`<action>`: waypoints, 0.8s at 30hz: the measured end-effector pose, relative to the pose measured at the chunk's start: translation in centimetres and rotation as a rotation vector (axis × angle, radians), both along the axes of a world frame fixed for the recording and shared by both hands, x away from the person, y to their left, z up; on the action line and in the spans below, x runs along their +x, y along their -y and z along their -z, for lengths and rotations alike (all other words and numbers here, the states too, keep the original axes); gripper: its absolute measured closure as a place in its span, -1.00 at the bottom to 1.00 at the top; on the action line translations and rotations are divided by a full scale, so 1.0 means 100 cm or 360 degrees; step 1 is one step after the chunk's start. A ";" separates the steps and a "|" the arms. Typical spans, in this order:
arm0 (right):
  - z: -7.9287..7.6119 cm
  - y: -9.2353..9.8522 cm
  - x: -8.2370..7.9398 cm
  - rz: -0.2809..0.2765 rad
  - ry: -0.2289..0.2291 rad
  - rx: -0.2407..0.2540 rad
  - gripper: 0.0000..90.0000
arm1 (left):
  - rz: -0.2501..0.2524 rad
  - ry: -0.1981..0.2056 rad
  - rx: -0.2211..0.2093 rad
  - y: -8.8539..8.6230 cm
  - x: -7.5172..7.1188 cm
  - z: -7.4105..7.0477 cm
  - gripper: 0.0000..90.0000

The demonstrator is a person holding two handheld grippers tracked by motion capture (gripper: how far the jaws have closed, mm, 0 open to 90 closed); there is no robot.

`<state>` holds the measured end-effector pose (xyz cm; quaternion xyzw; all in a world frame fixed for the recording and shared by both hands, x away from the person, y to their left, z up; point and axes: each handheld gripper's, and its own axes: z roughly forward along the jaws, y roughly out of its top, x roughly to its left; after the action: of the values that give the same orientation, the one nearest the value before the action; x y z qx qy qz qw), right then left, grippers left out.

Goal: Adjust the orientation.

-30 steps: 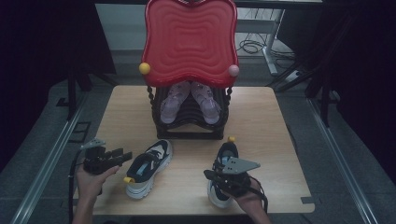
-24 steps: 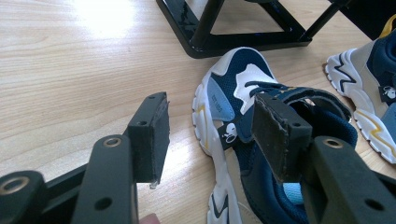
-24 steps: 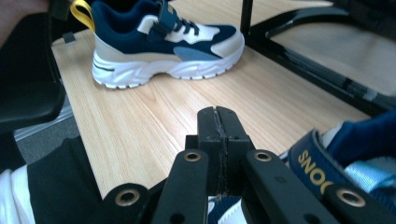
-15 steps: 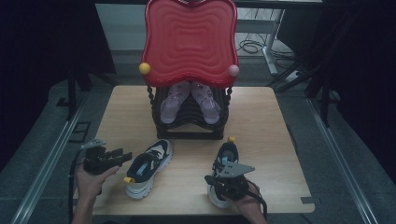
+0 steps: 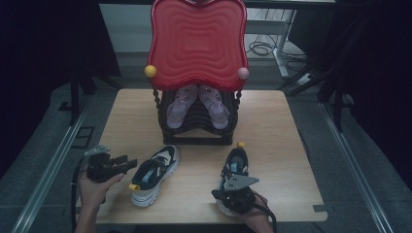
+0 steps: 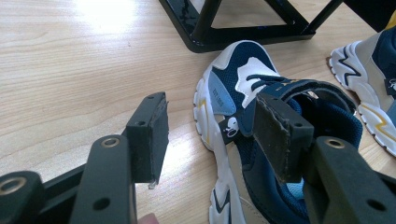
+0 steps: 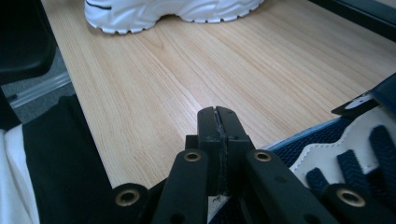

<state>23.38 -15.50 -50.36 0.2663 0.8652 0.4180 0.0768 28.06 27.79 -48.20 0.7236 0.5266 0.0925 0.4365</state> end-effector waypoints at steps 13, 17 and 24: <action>0.004 0.005 -0.003 0.0017 -0.0023 -0.0057 0.98 | 0.0007 -0.0003 0.0007 0.002 0.000 0.000 0.02; 0.004 0.009 -0.005 0.0025 -0.0038 -0.0060 0.98 | 0.0011 -0.0004 0.0008 0.002 0.000 0.001 0.02; 0.003 0.020 -0.009 0.0047 -0.0051 -0.0059 0.98 | 0.0018 -0.0010 0.0017 0.003 0.000 0.001 0.01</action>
<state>22.51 -17.54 -50.69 0.2841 0.8699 0.3963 0.0741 28.02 27.48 -48.31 0.7291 0.5234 0.0907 0.4315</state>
